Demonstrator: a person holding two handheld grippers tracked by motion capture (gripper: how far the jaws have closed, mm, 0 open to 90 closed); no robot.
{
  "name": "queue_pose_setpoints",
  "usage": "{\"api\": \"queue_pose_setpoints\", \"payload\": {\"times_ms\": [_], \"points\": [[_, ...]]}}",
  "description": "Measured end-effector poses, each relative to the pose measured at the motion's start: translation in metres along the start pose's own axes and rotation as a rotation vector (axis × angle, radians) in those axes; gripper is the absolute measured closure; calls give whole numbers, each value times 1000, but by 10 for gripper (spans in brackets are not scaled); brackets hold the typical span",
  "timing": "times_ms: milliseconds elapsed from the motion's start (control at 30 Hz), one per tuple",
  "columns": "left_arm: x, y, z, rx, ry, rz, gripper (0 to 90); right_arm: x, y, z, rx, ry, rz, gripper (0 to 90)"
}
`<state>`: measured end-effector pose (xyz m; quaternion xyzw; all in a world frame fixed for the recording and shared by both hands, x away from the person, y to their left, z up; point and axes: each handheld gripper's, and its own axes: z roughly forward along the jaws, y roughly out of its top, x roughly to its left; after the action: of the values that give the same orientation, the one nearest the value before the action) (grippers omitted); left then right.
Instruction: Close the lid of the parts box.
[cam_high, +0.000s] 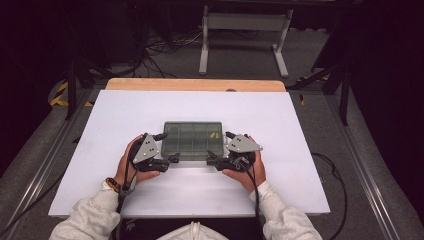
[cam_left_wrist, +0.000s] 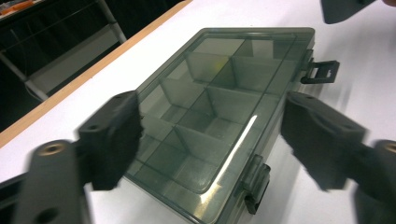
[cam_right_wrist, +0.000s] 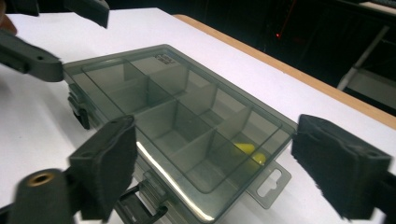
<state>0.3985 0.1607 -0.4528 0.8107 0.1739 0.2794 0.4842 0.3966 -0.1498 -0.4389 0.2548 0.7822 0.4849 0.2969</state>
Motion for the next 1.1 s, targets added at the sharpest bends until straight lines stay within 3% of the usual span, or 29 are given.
{"api": "queue_pose_setpoints", "payload": {"times_ms": [300, 667, 1100], "points": [[0, -1, 3, 3, -13, -16, 59, 3, 1, 3, 21, 2, -8, 82], [-2, 2, 1, -6, -14, 2, 45, 5, 2, 2, 32, -24, -42, 71], [-10, 8, -6, -16, -18, 25, 47, 5, 5, -6, 23, -35, -44, 79]]}}
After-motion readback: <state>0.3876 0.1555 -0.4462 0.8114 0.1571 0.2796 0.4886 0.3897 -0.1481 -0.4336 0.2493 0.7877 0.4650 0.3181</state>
